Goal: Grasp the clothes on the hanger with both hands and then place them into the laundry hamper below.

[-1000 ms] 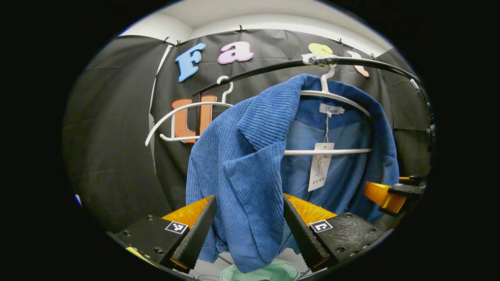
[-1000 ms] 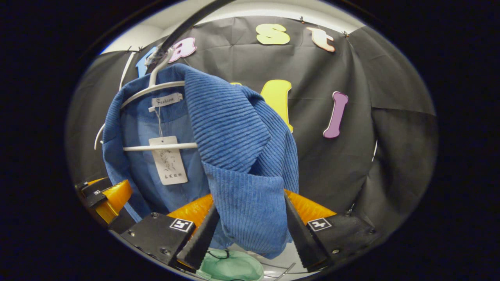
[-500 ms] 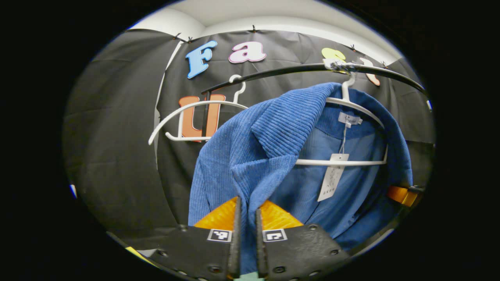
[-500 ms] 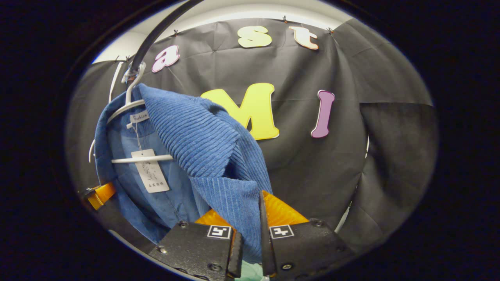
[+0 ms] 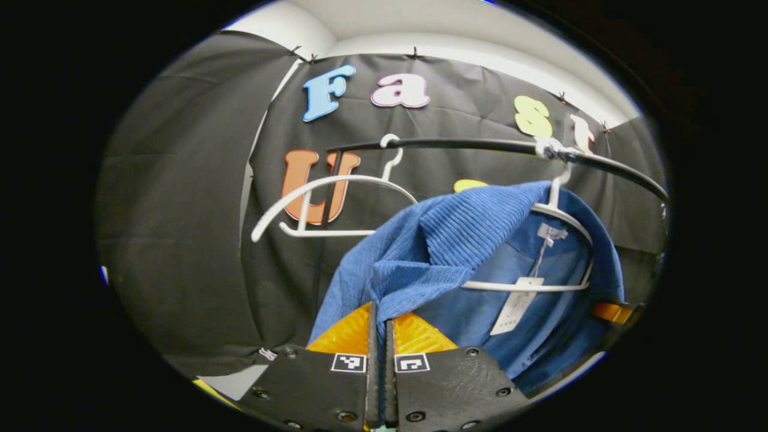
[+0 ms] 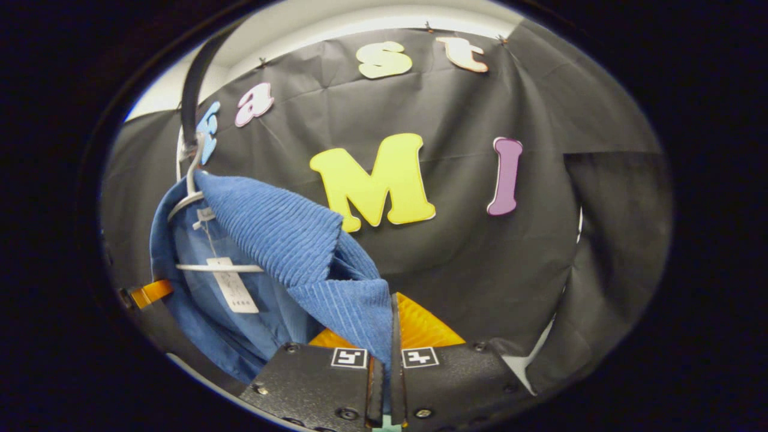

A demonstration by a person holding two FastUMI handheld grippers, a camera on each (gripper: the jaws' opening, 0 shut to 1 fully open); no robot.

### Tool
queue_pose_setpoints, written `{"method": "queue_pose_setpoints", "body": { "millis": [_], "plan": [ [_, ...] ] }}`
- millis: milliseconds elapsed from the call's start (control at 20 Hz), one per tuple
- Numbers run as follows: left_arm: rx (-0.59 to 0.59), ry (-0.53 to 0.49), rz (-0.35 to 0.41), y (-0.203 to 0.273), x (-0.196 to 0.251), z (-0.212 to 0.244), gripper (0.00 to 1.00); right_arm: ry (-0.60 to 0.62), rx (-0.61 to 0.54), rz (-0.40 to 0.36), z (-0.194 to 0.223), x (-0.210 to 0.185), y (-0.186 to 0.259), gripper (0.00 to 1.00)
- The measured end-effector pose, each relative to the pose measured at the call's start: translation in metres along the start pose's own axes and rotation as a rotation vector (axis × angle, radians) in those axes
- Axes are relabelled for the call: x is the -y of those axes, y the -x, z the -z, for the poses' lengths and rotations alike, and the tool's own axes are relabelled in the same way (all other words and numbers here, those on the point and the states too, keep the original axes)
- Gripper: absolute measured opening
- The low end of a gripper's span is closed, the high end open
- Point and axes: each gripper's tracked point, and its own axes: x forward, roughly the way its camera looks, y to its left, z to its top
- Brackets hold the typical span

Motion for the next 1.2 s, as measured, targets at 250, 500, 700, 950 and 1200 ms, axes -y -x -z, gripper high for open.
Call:
{"method": "queue_pose_setpoints", "body": {
  "millis": [250, 500, 700, 950, 1200],
  "plan": [
    [0.033, -0.012, -0.007, 0.000, -0.009, -0.031, 0.04, -0.051, 0.012, -0.016, -0.022, 0.006, -0.019, 0.08],
    [0.068, -0.052, -0.022, -0.001, -0.013, -0.058, 0.03, -0.107, 0.011, -0.055, -0.040, 0.008, -0.030, 0.08],
    [0.075, -0.100, -0.021, -0.017, -0.019, -0.073, 0.03, -0.110, 0.031, -0.085, -0.060, 0.009, -0.034, 0.08],
    [0.086, -0.153, 0.000, -0.029, -0.024, -0.095, 0.08, -0.096, 0.062, -0.114, -0.093, 0.013, -0.041, 0.08],
    [0.017, -0.071, 0.067, -0.039, -0.019, -0.080, 0.07, -0.104, 0.030, -0.090, -0.094, 0.021, -0.074, 0.08]
  ]
}}
